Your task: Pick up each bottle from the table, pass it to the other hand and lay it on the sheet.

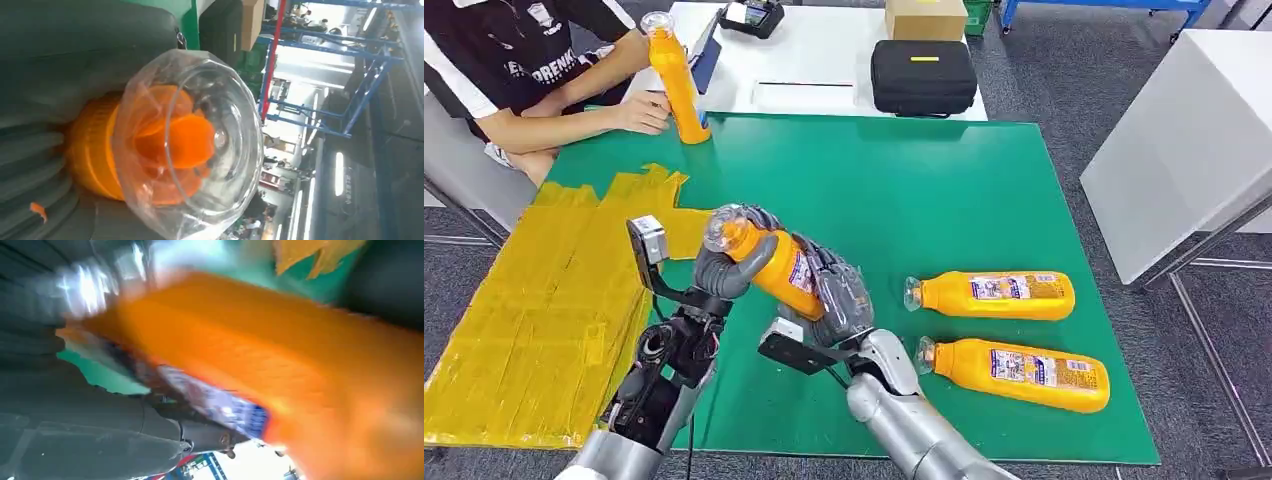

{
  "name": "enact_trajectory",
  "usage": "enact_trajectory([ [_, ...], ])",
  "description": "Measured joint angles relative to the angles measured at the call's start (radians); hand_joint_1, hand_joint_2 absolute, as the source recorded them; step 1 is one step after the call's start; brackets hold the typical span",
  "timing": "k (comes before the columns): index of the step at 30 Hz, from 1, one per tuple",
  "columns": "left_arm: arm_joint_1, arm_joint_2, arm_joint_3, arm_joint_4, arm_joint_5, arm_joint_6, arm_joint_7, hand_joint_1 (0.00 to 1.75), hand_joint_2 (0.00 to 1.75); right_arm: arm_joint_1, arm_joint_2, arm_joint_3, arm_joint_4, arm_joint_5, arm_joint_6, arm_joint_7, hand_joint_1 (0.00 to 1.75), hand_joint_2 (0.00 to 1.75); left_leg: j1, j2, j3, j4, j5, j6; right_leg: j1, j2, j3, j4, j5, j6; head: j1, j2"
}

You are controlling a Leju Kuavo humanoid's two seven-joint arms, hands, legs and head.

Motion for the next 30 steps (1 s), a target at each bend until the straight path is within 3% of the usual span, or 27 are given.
enact_trajectory([
  [13, -0.007, -0.001, 0.006, 0.002, -0.034, 0.074, -0.026, 1.75, 1.75, 0.019, 0.003, -0.001, -0.055, -0.051, -0.011, -0.033, 0.00, 1.75, 0.000, 0.000, 0.000, 0.000, 0.000, 0.000, 0.000, 0.000, 0.000, 0.000, 0.000, 0.000, 0.000, 0.000],
  [20, -0.012, 0.008, 0.048, -0.002, -0.231, 0.408, -0.121, 1.75, 1.75, 0.064, -0.009, -0.001, -0.137, -0.064, -0.016, -0.031, 0.00, 1.75, 0.000, 0.000, 0.000, 0.000, 0.000, 0.000, 0.000, 0.000, 0.000, 0.000, 0.000, 0.000, 0.000, 0.000],
  [23, -0.010, 0.012, 0.053, -0.018, -0.416, 0.678, -0.159, 1.75, 1.75, 0.083, -0.011, -0.001, -0.180, -0.072, -0.014, -0.031, 0.00, 1.75, 0.000, 0.000, 0.000, 0.000, 0.000, 0.000, 0.000, 0.000, 0.000, 0.000, 0.000, 0.000, 0.001, 0.000],
  [25, -0.010, 0.015, 0.057, -0.032, -0.566, 0.861, -0.162, 1.75, 1.75, 0.100, -0.015, -0.001, -0.221, -0.083, -0.012, -0.033, 0.00, 1.75, 0.000, 0.000, 0.000, 0.000, 0.000, 0.000, 0.000, 0.000, 0.000, 0.000, 0.000, 0.000, 0.000, 0.000],
  [30, -0.009, 0.026, 0.079, -0.034, -0.871, 1.052, -0.100, 1.75, 1.75, 0.140, -0.025, -0.001, -0.324, -0.161, 0.057, -0.055, 0.00, 1.75, 0.000, 0.000, 0.000, 0.000, 0.000, 0.000, 0.000, 0.000, 0.000, 0.000, 0.000, 0.000, 0.000, 0.000],
])
